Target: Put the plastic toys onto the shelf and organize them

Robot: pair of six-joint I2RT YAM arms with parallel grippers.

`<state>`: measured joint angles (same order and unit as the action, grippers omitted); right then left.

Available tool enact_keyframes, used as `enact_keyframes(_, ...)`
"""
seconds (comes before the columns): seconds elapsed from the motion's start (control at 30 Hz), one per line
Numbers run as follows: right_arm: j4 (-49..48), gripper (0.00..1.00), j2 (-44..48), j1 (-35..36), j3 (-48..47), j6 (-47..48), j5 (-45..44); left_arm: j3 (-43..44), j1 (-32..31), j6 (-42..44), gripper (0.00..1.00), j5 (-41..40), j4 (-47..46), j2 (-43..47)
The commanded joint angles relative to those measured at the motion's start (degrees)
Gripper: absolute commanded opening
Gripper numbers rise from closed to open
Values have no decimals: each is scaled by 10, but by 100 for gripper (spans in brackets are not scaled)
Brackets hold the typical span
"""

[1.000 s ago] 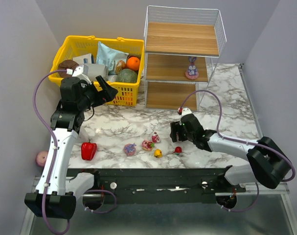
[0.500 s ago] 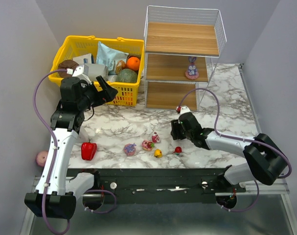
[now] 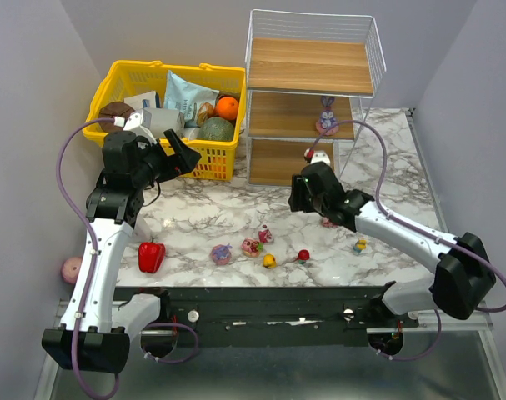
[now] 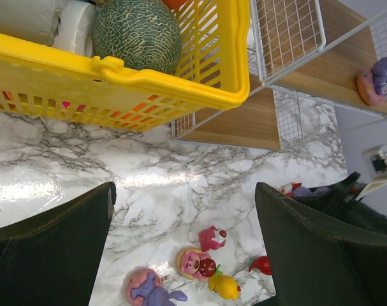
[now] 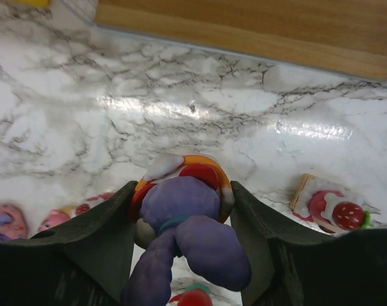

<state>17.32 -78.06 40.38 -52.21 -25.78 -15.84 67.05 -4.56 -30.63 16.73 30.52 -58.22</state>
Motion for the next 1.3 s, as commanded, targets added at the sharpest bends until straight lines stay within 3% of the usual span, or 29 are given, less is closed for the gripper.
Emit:
enact_keyframes(0.0, 141, 32, 7, -4, -104, -47, -55, -1, 3, 7, 99, 23, -7, 11)
enact_keyframes(0.27, 279, 31, -27, -4, -288, -99, -80, 0, 3, 0, 99, 30, -13, 4)
enact_keyframes(0.6, 337, 32, -122, -5, -464, -105, -144, 3, 3, -4, 99, 35, -13, -1)
enact_keyframes(1.27, 329, 33, -220, -52, -587, -91, -166, 1, 3, -7, 99, 32, -16, -4)
